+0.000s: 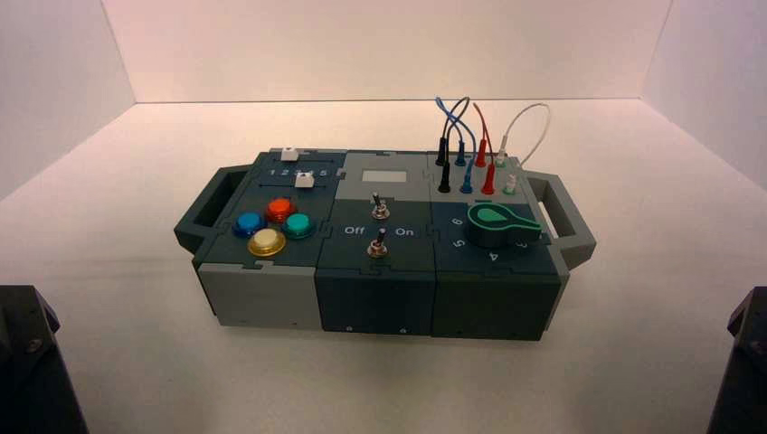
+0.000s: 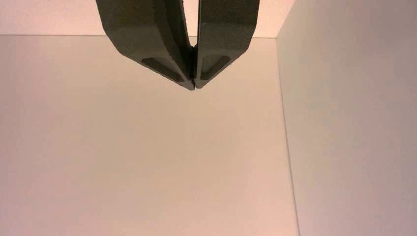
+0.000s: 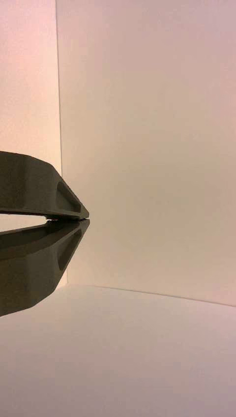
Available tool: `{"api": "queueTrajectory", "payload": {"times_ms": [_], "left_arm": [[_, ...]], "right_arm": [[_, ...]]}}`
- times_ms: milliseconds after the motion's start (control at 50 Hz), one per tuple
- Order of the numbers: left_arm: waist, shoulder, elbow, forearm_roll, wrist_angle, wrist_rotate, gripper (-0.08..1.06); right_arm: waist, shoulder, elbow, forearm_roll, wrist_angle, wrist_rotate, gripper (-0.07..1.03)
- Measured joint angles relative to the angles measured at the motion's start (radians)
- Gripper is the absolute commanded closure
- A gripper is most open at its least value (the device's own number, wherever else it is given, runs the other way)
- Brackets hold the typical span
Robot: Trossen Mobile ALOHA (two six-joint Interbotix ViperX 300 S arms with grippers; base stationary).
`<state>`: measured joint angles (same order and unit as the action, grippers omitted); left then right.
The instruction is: Push the green button with the right gripper.
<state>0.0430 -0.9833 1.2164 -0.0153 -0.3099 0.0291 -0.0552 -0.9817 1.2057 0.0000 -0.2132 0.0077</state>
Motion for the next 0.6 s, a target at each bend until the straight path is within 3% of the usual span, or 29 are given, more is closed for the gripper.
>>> {"api": "queueTrajectory", "payload": {"times_ms": [400,600], "left_arm": [[0.000,0.002,-0.002,-0.002,0.014,0.000,1.00],[-0.028,0.029,-0.038,0.000,0.143,0.000,1.00]], "right_arm": [[0.011,0.000,-0.002,0.000,0.032,0.000,0.99],[0.089,0.011,-0.029,0.000,0.150,0.000,0.99]]}}
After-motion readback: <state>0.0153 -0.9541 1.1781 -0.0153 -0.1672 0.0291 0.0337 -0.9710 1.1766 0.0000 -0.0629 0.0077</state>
